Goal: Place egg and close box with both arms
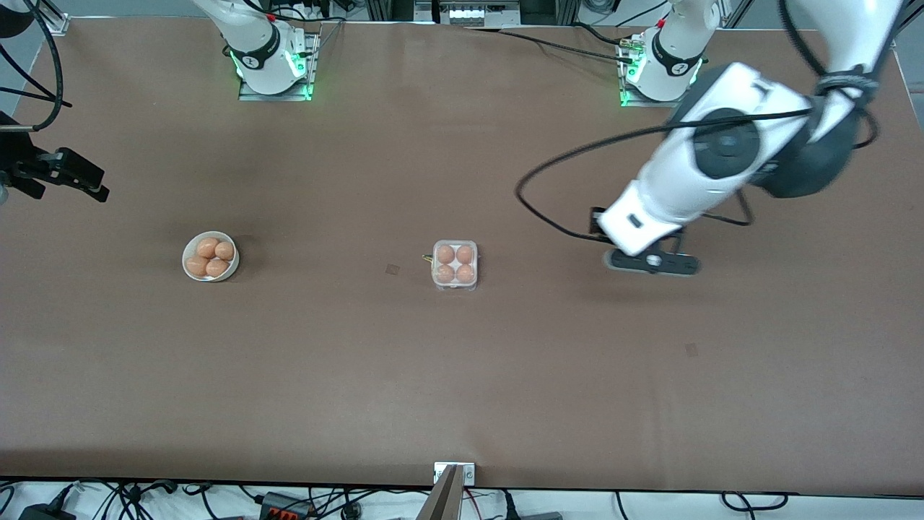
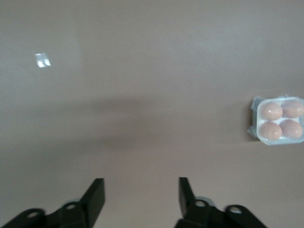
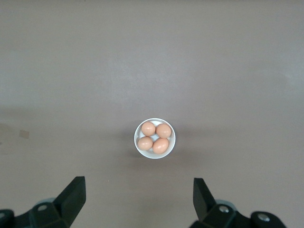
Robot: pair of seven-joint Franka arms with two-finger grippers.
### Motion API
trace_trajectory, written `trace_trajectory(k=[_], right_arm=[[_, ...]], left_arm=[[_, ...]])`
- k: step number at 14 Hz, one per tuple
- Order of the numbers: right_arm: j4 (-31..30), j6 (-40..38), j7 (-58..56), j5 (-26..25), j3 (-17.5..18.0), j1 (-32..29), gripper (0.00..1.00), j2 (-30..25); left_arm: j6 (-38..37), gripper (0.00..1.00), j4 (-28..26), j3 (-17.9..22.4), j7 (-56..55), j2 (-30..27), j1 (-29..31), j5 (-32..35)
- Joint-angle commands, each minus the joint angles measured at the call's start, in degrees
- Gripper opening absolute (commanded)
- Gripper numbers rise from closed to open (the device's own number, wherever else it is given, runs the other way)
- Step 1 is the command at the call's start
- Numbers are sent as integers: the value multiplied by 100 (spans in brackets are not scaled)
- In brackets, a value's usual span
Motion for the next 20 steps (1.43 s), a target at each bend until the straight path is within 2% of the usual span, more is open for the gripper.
trace_trajectory(k=[1,2,4,6,8,11,13,16,18,20], right_arm=[[54,-117,-46,-3,42,-48,100,-41],[54,-125,-46,-3,42,-48,100,-41],[54,-117,-46,-3,42,-48,100,-32],[54,-99,-37,-3,51,-40,100,-32],[54,-108,-37,6,51,-31,100,-23],[54,-117,-37,6,60,-22,100,-14],[54,-117,-28,6,60,-13,100,-6],[36,-152,-46,6,60,-22,100,-23],[27,-205,-46,6,51,-31,100,-23],[27,-196,-46,6,60,-31,100,-6]], left_arm=[[-408,100,39,-463,560,-329,828,20],[-453,100,144,-359,1051,-721,839,-241],[-645,100,206,271,1581,-952,726,-673],[-726,100,198,1176,2186,-1312,314,-1226],[-840,100,146,2203,2689,-1655,-256,-1456],[-840,100,6,3829,2717,-1998,-1241,-1948],[-823,100,-292,4691,2743,-2227,-1935,-1976],[-595,100,-926,5309,2699,-2718,-2535,-1941],[-524,100,-1347,5346,2655,-3122,-2825,-1940],[-331,100,-1463,5346,2655,-3230,-2844,-1923]])
